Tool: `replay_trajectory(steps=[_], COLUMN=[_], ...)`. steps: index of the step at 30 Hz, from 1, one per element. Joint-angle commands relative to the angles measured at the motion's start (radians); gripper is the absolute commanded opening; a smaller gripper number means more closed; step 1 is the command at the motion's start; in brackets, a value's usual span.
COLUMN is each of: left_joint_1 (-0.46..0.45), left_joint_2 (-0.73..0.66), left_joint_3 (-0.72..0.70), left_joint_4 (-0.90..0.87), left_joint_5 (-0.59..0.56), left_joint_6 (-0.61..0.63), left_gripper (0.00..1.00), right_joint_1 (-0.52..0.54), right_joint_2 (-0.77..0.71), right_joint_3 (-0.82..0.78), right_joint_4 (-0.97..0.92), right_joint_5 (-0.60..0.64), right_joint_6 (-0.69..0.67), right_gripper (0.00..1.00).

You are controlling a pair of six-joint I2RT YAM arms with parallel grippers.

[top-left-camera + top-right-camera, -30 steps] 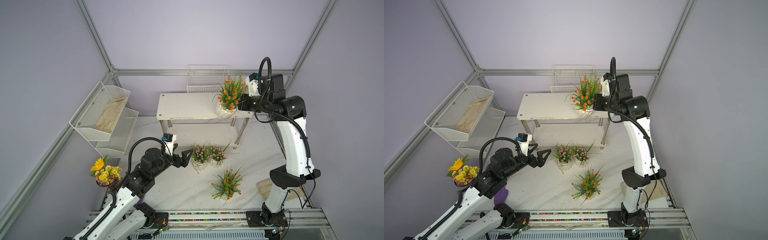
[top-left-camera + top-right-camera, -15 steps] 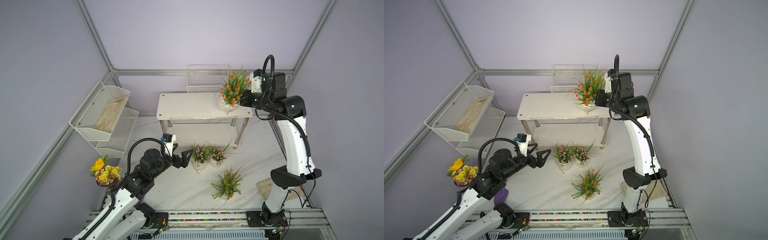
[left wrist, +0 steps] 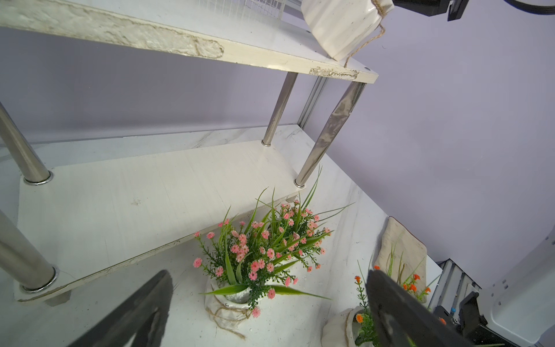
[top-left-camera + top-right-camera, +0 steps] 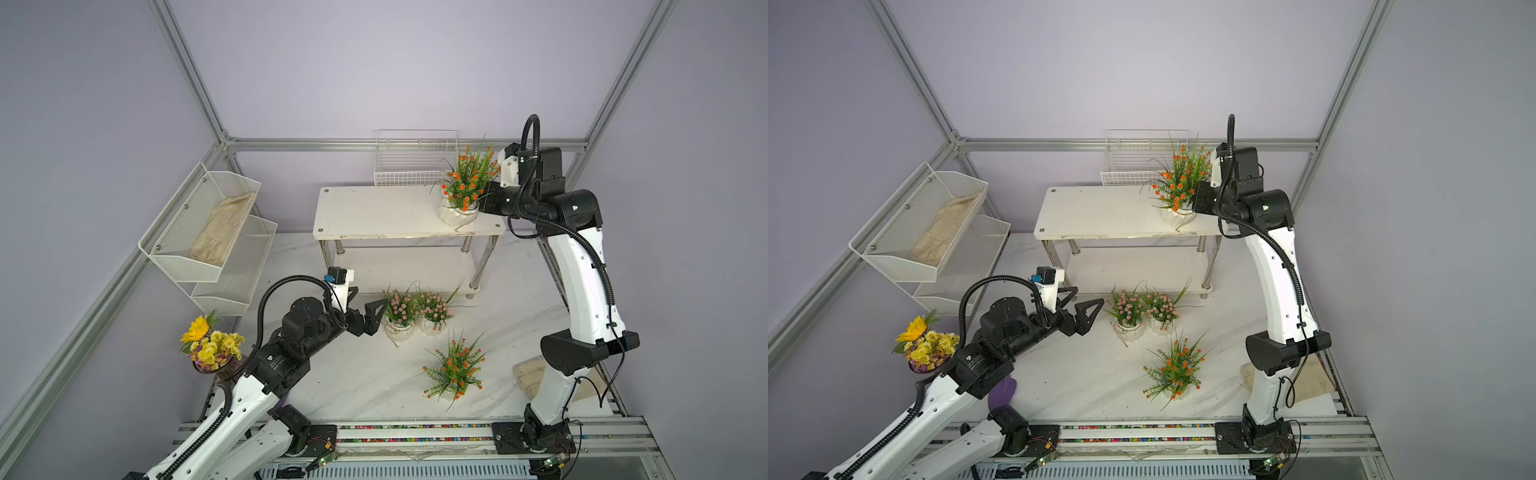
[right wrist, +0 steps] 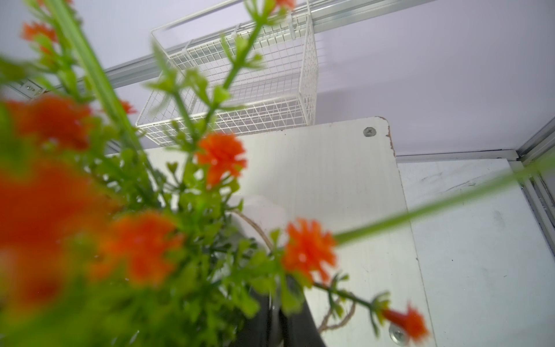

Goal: Place the baby's breath potted plants on the rack by color
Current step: Place the baby's breath potted plant on the rack.

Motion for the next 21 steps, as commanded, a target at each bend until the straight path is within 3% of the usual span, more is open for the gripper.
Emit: replay_trajectory(steps=[1, 5, 12, 21], left_joint_1=[-0.005, -0.006, -0.006, -0.006], left_joint_2=[-0.008, -0.014, -0.014, -0.016], left_joint_3=[-0.035, -0.037, -0.040, -0.035], left_joint_4=[0.041, 0.040, 0.039, 0.037], left_joint_5=[-0.011, -0.013, -0.016, -0.017], left_joint_6=[-0.007, -0.007, -0.007, -0.003], left_gripper=[1.00, 1.00, 1.00, 1.00], right_joint_1=[-0.011, -0.012, -0.016, -0.018], right_joint_2=[-0.001, 0.002, -0.001, -0.004], right_joint_3=[0.006, 0.003, -0.004, -0.016], right_joint_4=[0.094, 0.096, 0.110, 0.127], right_joint_5=[-0.001, 0.002, 0.000, -0.004], right_joint_6=[0.013, 0.012, 0.020, 0.026], right_gripper=[0.00, 0.04, 0.22, 0.25])
